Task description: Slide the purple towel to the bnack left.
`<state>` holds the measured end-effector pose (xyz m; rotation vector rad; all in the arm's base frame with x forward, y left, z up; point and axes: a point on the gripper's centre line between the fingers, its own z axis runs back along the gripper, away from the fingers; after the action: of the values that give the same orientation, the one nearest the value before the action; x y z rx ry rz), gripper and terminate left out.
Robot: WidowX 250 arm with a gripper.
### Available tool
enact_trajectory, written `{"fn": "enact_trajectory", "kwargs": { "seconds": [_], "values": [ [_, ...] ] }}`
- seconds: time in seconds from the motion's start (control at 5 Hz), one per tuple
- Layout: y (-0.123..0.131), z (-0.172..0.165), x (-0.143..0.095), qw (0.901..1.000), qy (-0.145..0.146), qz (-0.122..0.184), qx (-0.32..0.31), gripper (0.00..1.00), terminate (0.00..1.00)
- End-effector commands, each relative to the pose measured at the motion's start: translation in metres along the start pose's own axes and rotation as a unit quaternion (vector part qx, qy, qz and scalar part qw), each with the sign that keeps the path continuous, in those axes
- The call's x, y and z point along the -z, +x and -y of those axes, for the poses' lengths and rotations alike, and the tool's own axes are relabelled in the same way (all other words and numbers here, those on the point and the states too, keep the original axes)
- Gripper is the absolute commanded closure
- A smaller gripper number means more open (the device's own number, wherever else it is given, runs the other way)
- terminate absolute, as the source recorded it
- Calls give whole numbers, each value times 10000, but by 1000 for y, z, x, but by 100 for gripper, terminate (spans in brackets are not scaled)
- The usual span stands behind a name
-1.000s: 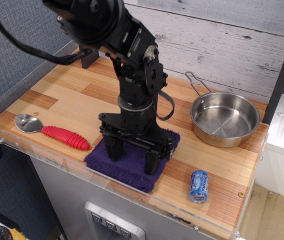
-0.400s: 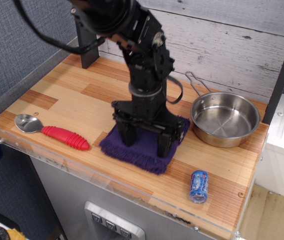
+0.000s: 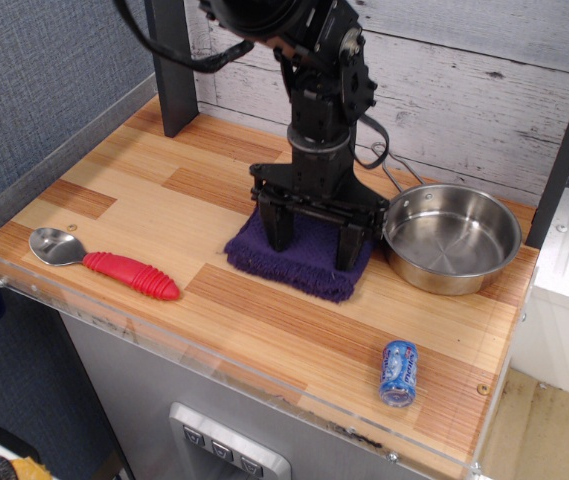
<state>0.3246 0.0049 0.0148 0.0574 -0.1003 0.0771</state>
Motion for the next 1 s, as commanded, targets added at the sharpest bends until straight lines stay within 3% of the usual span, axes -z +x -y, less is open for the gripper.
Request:
{"fn": "enact_trajectory", "kwargs": {
  "seconds": [0.0, 0.4, 0.8],
  "values": [
    [27, -29, 2, 9994, 108, 62, -319, 0, 0],
    [47, -63, 4, 9978, 220, 62, -630, 0, 0],
    [49, -96, -3, 9940, 416, 21, -1015, 0, 0]
  ]
}}
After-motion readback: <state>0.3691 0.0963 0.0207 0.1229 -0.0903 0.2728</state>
